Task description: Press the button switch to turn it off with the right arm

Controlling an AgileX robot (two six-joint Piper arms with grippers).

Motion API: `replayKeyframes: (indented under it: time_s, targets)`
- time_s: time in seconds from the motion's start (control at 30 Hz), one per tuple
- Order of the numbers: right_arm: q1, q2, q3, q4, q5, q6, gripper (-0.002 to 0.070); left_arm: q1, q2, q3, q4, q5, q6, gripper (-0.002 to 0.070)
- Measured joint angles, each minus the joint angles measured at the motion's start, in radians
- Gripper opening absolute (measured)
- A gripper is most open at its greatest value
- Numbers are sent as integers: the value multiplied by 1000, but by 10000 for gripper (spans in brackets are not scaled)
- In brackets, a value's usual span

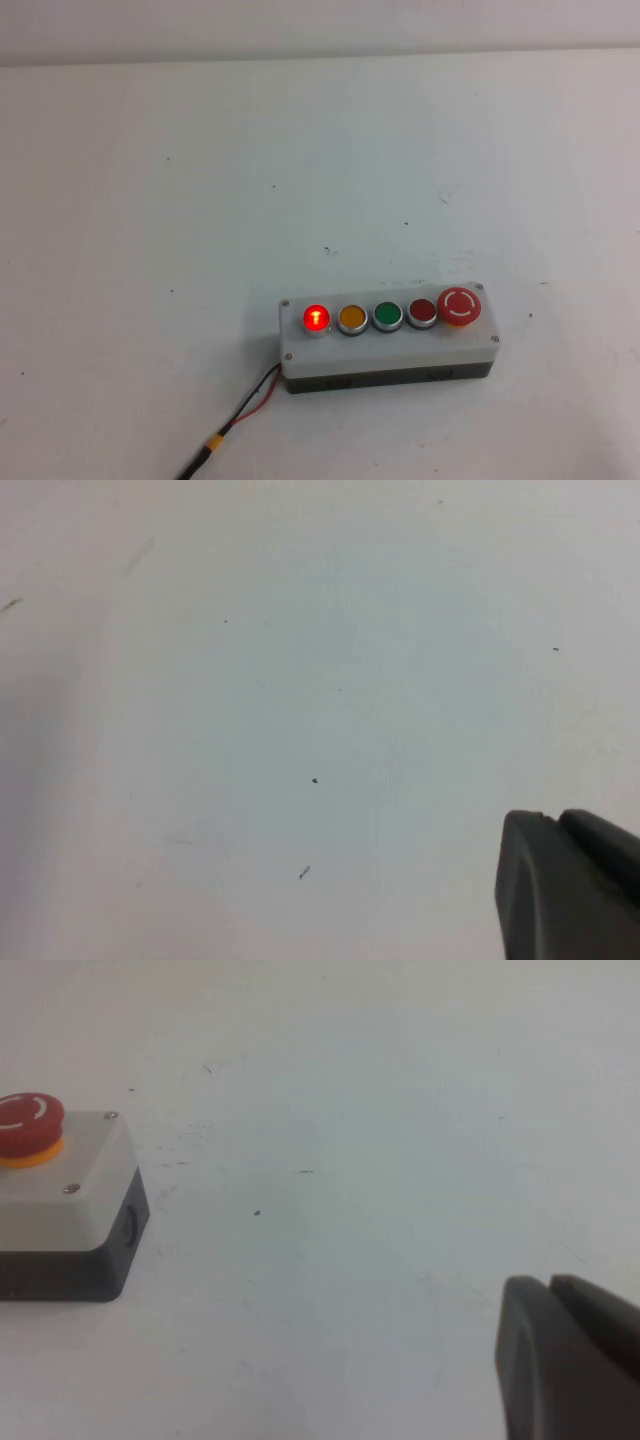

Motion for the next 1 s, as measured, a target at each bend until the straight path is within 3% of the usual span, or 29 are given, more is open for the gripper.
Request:
replayKeyframes:
  time_s: [0.5, 0.9, 1.0]
  targets:
    - [0, 0, 0, 23, 0, 0, -16, 0, 0, 0, 0, 0, 0, -2]
    - [0, 0, 0, 597, -180, 0, -16, 0, 0, 0, 0, 0, 0, -2]
    - [0, 0, 0, 657, -232, 0, -16, 0, 0, 0, 0, 0, 0, -2]
